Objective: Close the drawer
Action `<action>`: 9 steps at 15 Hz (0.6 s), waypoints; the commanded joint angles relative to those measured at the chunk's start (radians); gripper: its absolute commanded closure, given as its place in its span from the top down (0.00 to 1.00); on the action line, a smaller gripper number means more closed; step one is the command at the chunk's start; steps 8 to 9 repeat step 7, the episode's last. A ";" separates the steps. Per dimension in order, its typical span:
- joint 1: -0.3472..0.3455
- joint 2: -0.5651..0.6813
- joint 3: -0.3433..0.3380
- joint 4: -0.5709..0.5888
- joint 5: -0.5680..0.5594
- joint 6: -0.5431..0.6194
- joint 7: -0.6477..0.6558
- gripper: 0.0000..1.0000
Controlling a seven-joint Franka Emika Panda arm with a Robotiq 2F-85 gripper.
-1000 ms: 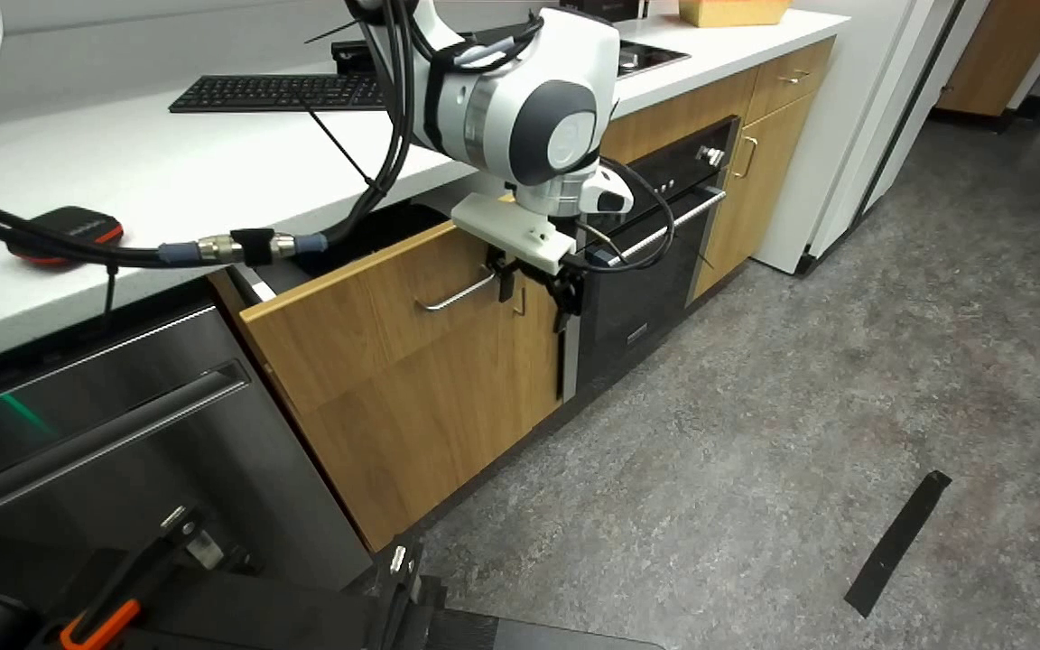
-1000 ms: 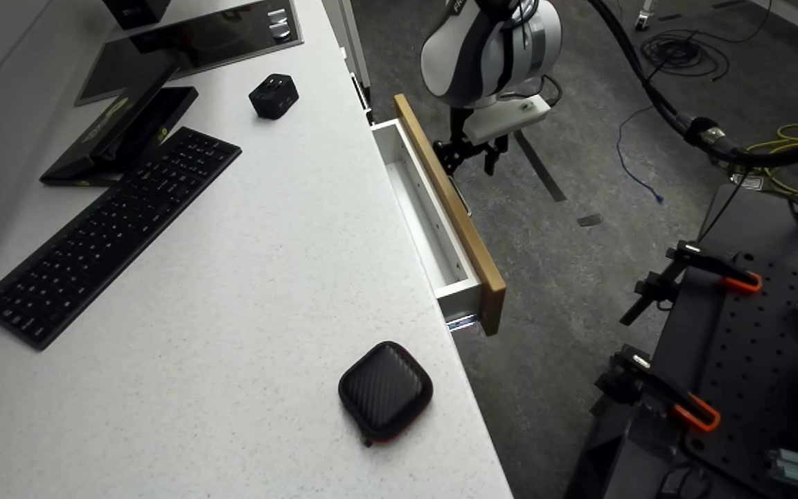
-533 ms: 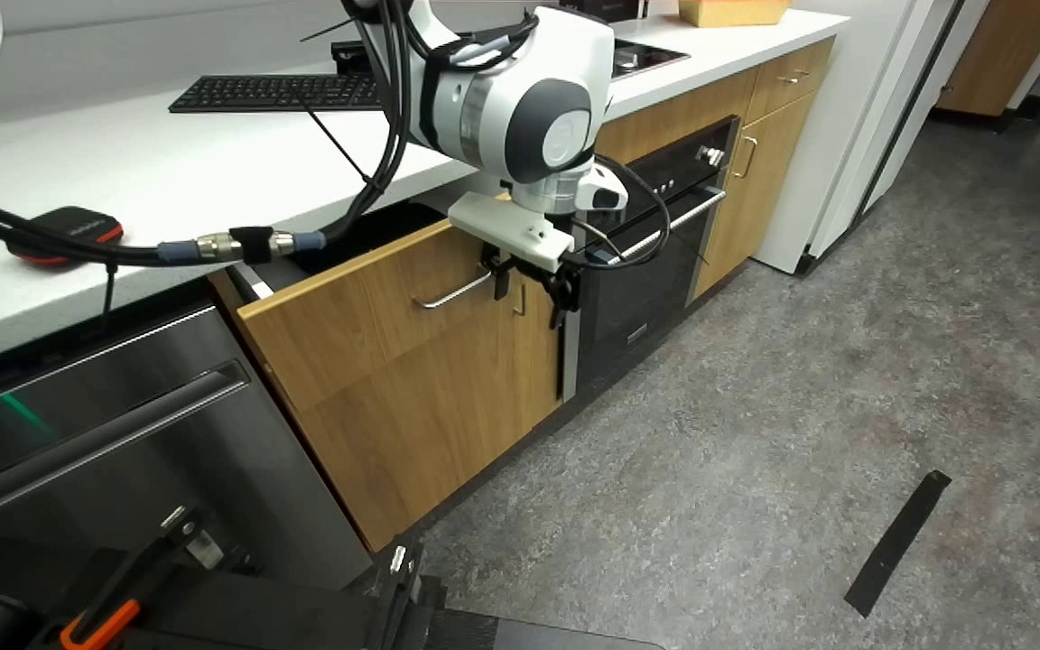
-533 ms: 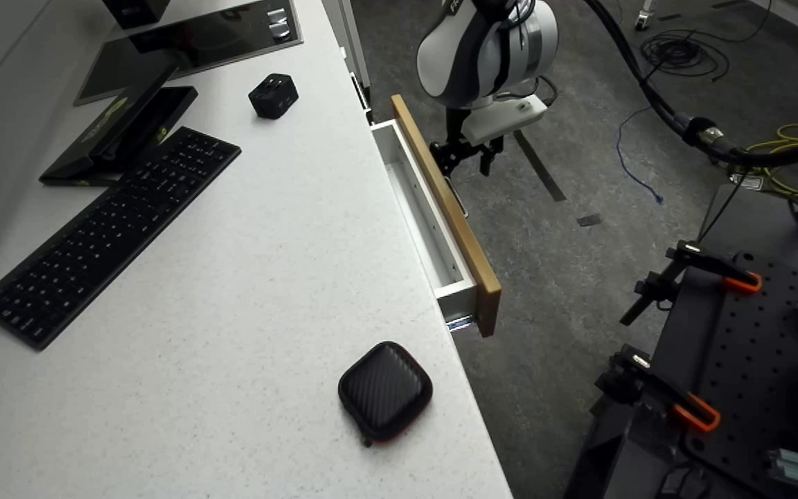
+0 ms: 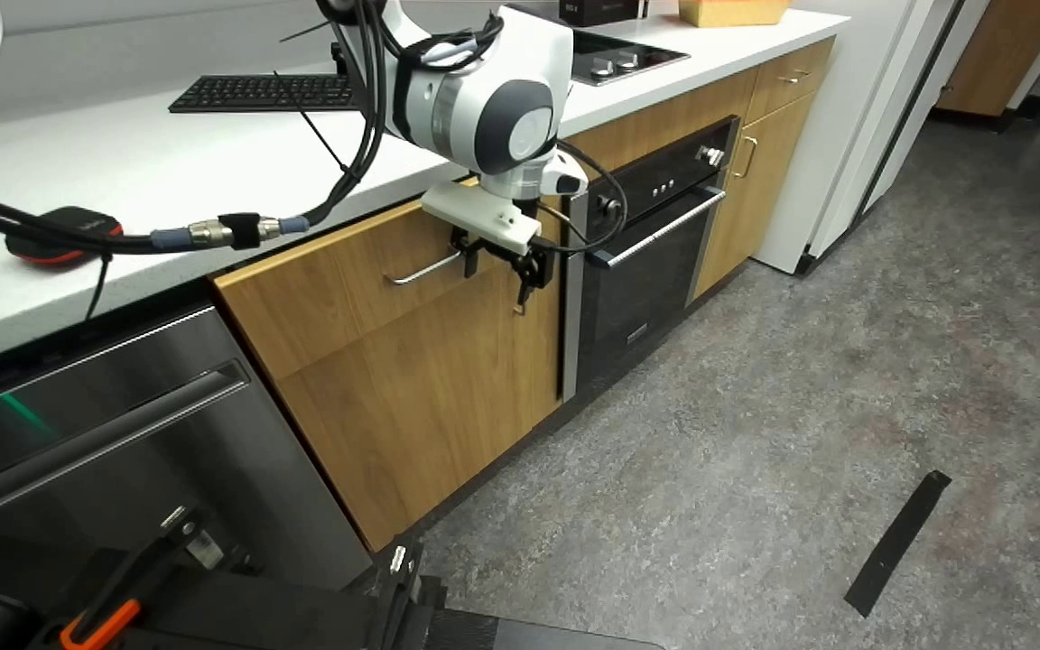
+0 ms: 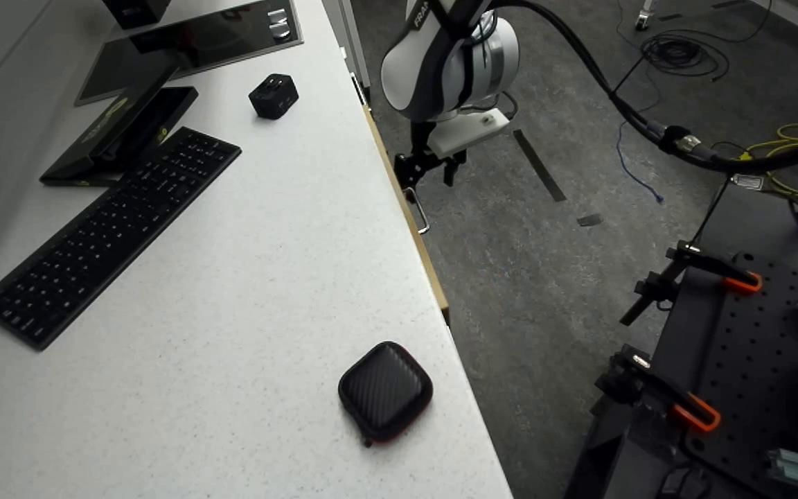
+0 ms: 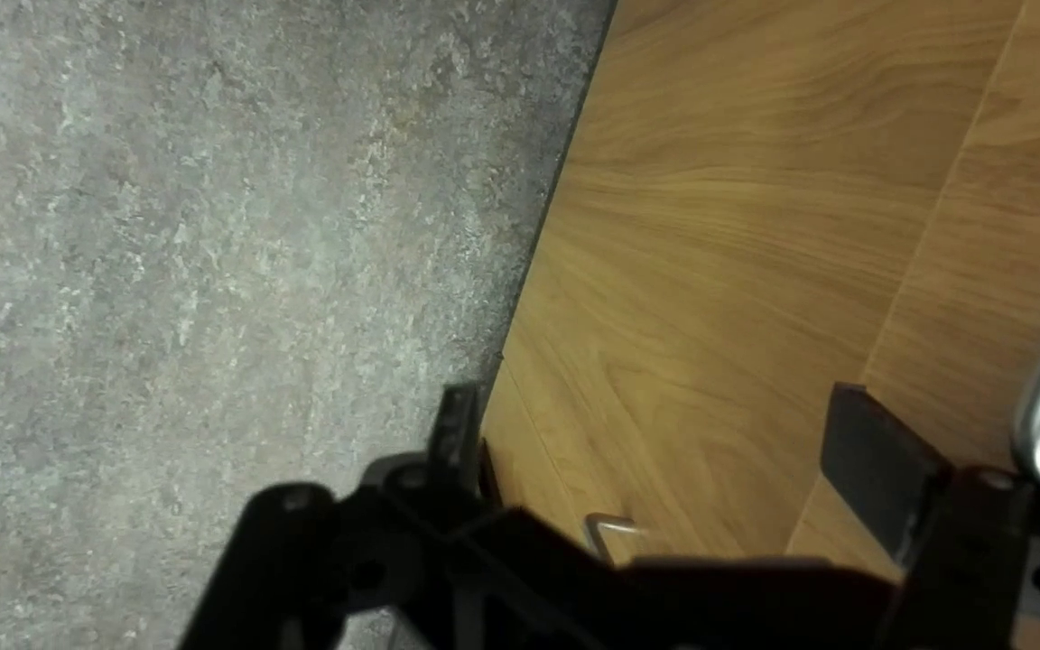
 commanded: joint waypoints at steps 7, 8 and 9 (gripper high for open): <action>0.031 0.034 0.004 0.055 0.024 0.006 -0.031 1.00; 0.031 0.034 0.004 0.055 0.024 0.006 -0.031 1.00; 0.031 0.034 0.004 0.055 0.024 0.006 -0.031 1.00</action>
